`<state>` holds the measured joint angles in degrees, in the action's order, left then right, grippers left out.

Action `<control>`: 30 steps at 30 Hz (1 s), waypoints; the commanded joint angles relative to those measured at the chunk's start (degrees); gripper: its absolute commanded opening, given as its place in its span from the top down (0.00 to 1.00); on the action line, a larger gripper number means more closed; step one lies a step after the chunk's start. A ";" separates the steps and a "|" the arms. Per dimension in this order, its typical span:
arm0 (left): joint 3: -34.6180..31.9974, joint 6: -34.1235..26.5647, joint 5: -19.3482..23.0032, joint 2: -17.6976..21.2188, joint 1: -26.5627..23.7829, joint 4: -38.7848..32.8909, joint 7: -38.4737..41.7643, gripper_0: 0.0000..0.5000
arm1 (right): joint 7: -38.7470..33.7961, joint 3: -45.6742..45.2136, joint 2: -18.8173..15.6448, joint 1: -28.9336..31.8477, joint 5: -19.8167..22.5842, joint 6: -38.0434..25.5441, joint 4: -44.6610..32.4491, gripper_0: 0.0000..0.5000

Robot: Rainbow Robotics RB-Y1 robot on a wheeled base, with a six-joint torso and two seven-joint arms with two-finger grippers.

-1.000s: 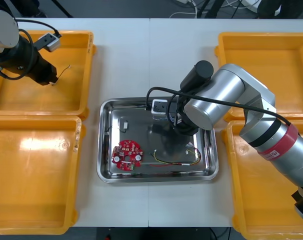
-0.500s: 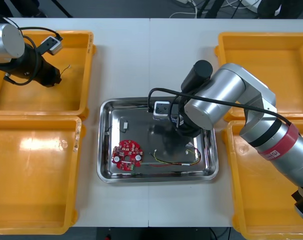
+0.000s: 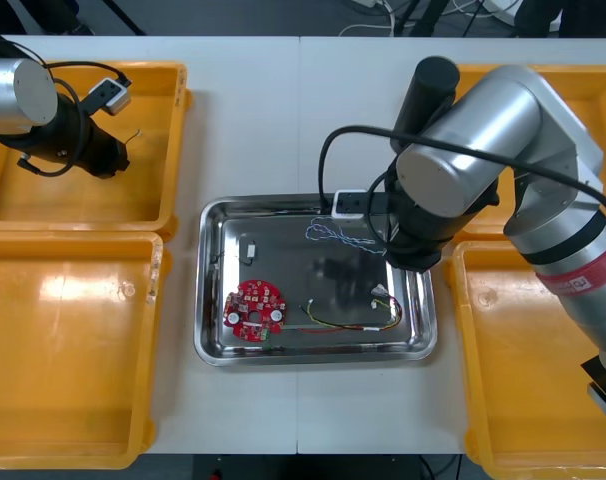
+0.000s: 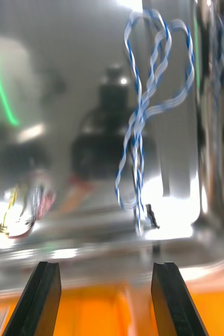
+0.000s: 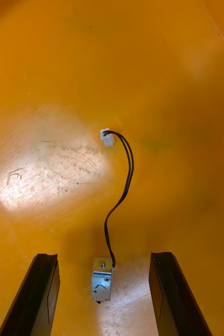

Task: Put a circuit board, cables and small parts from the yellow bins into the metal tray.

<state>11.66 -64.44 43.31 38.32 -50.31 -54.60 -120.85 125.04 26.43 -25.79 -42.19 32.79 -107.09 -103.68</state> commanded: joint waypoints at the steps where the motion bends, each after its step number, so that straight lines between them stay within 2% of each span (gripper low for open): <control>1: 0.74 0.81 1.08 0.97 -1.55 -0.51 -8.00 0.00 | -0.68 -5.69 -0.93 -4.65 0.96 -2.91 -2.67 0.00; 8: 0.74 1.42 1.16 0.97 -0.76 -0.51 -8.44 0.00 | -2.44 -10.87 -4.89 -5.18 2.10 -2.91 -4.78 0.00; 10: 0.74 1.77 1.16 0.97 -0.58 -0.51 -8.53 0.00 | -3.32 -12.63 -6.91 -5.18 3.33 -2.91 -4.95 0.00; 15: 0.74 2.48 1.25 0.97 0.03 -0.51 -8.61 0.00 | -10.35 -16.32 -12.01 -4.91 7.81 -2.91 -4.95 0.00; 23: 0.74 2.92 1.52 1.32 1.17 -0.51 -9.05 0.00 | -19.58 -19.31 -19.04 -4.48 9.39 -2.91 -4.95 0.00; 30: 0.74 4.15 2.22 1.67 2.84 -0.59 -9.76 0.00 | -29.24 -25.64 -24.40 -0.87 12.82 -2.91 -4.25 0.00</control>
<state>11.66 -61.24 44.69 38.32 -48.76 -54.51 -120.87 98.94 5.96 -46.32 -44.26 44.17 -109.77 -106.89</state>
